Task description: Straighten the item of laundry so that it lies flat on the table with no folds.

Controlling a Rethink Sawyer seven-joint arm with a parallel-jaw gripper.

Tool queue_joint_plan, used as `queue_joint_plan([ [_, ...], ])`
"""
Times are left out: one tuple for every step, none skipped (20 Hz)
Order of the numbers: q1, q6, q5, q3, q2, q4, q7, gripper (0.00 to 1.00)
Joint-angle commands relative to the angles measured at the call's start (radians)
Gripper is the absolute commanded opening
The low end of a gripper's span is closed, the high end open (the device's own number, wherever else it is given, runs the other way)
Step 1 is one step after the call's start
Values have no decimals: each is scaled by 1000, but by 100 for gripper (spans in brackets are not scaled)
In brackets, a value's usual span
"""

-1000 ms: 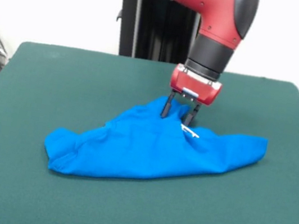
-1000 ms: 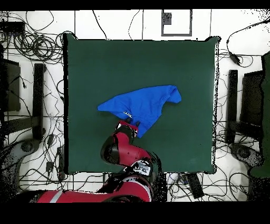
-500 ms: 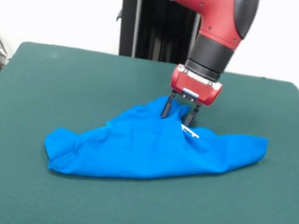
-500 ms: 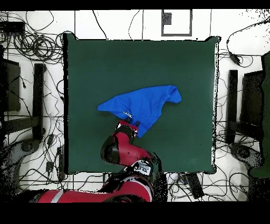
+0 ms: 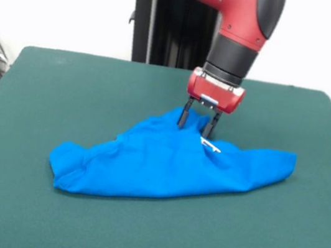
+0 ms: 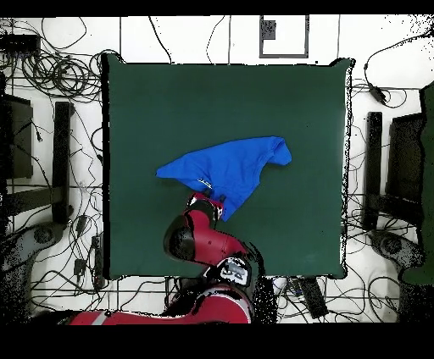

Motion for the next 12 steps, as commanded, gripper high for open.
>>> queue_joint_plan([
  [1,127,-12,122,-10,2,152,100],
  [0,136,-11,121,-17,4,151,100],
  [-1,142,-13,121,-22,7,151,100],
  [-2,147,-14,122,-28,9,151,100],
  [-7,155,-17,126,-32,11,151,100],
  [-8,155,-19,126,-33,12,152,100],
  [-7,155,-19,127,-34,12,153,100],
  [-6,156,-18,127,-34,13,155,100],
  [-4,154,-16,126,-33,13,157,100],
  [-5,152,-18,128,-31,13,158,100],
  [-4,148,-18,128,-28,11,160,100],
  [-7,145,-20,131,-26,12,162,100],
])
